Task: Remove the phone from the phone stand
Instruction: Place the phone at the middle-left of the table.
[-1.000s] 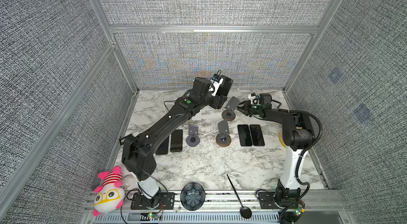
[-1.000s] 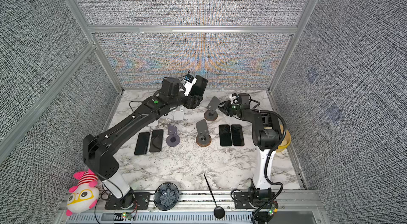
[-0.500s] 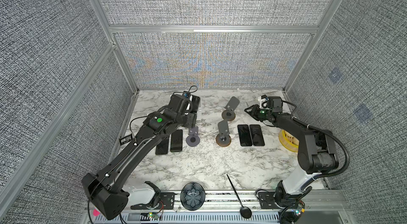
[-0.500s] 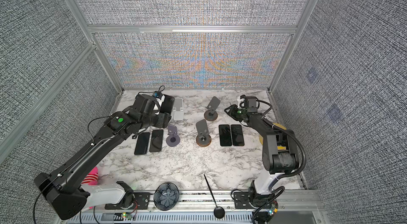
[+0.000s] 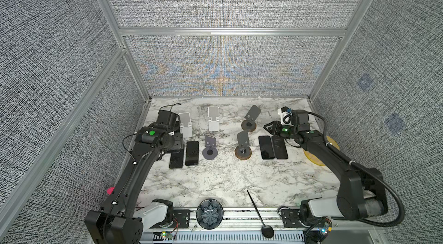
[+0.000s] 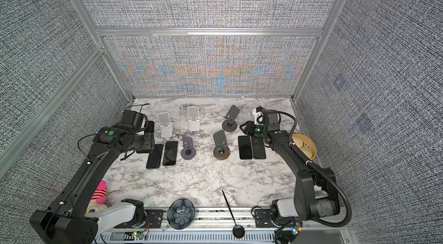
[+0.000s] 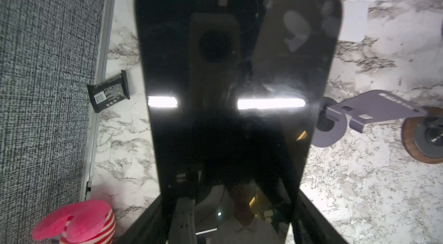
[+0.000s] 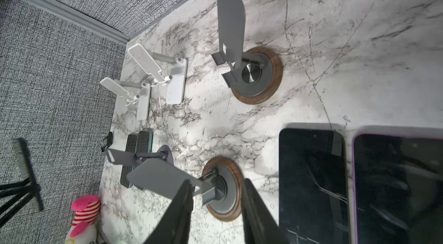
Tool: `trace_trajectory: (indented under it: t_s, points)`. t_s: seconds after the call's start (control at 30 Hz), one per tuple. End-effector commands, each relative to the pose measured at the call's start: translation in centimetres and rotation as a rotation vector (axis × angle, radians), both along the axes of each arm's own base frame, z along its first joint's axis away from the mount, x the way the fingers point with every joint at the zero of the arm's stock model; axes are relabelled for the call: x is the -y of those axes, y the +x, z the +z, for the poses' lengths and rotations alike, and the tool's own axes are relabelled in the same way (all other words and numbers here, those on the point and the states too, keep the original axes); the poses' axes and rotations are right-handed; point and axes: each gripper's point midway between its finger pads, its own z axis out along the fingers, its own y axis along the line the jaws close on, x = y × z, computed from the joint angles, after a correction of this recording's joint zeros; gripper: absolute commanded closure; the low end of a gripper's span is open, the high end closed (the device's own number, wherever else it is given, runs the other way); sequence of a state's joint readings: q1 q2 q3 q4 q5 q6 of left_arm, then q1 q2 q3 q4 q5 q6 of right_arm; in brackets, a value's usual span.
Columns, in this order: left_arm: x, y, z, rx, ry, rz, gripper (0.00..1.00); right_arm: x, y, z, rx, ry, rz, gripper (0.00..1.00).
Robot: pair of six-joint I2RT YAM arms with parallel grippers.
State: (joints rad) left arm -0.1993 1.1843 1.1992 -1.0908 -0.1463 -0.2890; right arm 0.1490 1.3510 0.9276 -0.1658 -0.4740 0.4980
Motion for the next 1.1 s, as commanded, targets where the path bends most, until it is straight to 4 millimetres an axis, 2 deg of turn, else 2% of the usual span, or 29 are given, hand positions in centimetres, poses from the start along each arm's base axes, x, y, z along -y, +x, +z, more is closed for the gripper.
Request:
trace_trajectory:
  t_s: [0.0,0.13,0.27,0.43,0.53,0.73,0.93,1.07]
  points:
    - [-0.9,0.4,-1.8,-0.048,-0.023,-0.018,1.00,0.3,-1.2,0.9,0.013,-0.028,0.008,0.64]
    - [-3.1,1.5,-4.3,-0.128,-0.024,0.010,1.00,0.0,-2.7,2.5,0.044,-0.010,0.035,0.64]
    - [-4.9,2.6,-6.3,-0.187,0.032,-0.031,1.00,-0.1,-3.8,3.1,0.066,0.011,0.049,0.64]
    - [-7.0,2.9,-9.1,-0.275,0.041,-0.066,1.00,-0.2,-4.4,3.4,0.076,0.025,0.056,0.64]
    - [-7.9,3.7,-10.5,-0.263,0.062,-0.062,1.00,-0.2,-4.4,3.6,0.082,0.024,0.053,0.64]
    - [-8.5,5.0,-13.7,-0.255,0.060,-0.077,1.00,-0.1,-4.4,3.6,0.083,0.032,0.043,0.65]
    - [-9.2,4.8,-16.0,-0.287,0.034,-0.090,1.00,-0.1,-4.4,3.3,0.079,0.029,0.045,0.64]
    - [-9.4,4.6,-16.6,-0.290,0.013,-0.074,1.00,0.0,-4.5,3.3,0.084,0.023,0.043,0.64]
